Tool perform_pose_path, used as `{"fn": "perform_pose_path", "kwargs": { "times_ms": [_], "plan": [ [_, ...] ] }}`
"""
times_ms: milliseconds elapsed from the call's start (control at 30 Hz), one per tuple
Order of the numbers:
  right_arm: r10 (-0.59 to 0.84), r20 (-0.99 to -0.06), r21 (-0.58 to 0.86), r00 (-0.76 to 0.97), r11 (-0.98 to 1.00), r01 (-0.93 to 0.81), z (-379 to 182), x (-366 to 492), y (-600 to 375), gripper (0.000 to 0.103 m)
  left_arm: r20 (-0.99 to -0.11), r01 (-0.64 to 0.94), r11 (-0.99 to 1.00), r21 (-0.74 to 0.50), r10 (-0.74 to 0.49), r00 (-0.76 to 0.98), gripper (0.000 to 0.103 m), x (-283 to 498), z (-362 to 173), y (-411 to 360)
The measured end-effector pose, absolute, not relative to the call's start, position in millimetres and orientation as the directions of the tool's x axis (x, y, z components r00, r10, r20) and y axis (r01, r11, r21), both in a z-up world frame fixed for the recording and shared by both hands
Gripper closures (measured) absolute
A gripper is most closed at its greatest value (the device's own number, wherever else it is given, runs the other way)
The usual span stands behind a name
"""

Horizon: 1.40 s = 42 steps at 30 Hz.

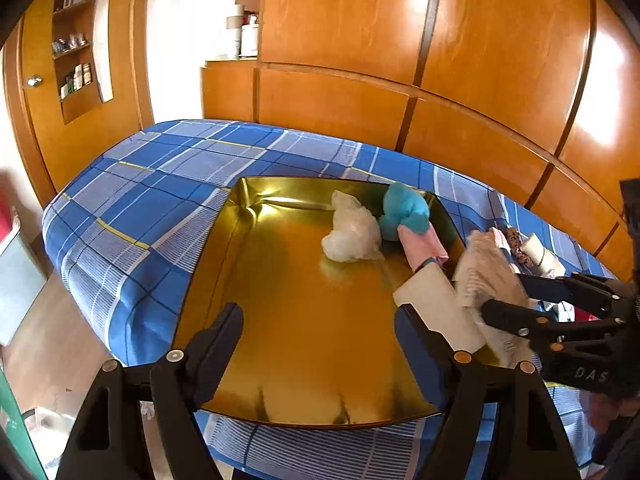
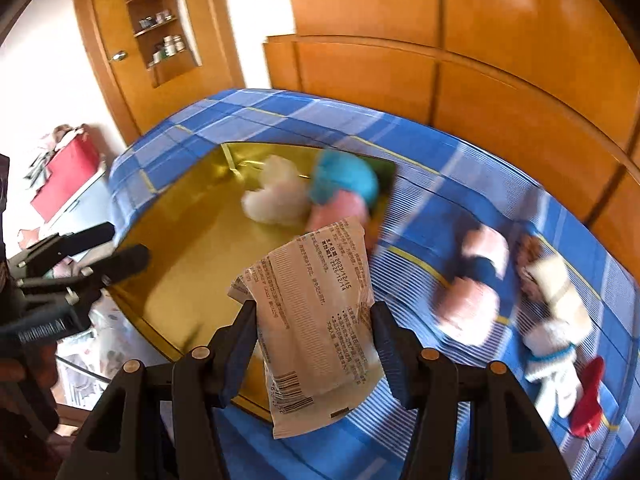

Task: Organize soft objects
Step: 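Carry the paper packet into the tray and open the right gripper, then move the left gripper toward the pink rolled towel while the right gripper withdraws from the tray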

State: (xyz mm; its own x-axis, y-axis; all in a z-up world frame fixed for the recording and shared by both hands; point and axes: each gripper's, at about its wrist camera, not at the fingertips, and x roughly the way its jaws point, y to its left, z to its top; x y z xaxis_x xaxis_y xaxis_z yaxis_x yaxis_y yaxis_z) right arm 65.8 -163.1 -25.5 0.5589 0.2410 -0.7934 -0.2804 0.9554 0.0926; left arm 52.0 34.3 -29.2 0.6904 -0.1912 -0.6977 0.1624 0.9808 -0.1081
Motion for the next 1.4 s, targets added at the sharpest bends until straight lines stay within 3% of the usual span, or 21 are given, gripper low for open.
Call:
{"fn": "perform_pose_path", "kwargs": {
  "times_ms": [333,733,1067,1400],
  "plan": [
    [0.309,-0.824,0.139,0.474,0.923,-0.360,-39,112,-87,0.046,-0.656,0.086,0.991,-0.098,-0.130,0.743,0.023,48,-19,63],
    [0.208,-0.889,0.094,0.408,0.955,-0.280,-86,156,-64,0.042,-0.647,0.051,0.995,-0.088,-0.096,0.756,0.023,46,-18,78],
    [0.279,-0.824,0.166,0.493,0.951,-0.259,-59,138,-85,0.033,-0.631,0.074,0.995,-0.072,-0.103,0.769,0.023,42,-13,66],
    [0.206,-0.756,0.105,0.621,0.975,-0.195,-29,109,-118,0.033,-0.613,0.104,0.993,-0.049,-0.112,0.782,0.021,35,-4,54]
  ]
}}
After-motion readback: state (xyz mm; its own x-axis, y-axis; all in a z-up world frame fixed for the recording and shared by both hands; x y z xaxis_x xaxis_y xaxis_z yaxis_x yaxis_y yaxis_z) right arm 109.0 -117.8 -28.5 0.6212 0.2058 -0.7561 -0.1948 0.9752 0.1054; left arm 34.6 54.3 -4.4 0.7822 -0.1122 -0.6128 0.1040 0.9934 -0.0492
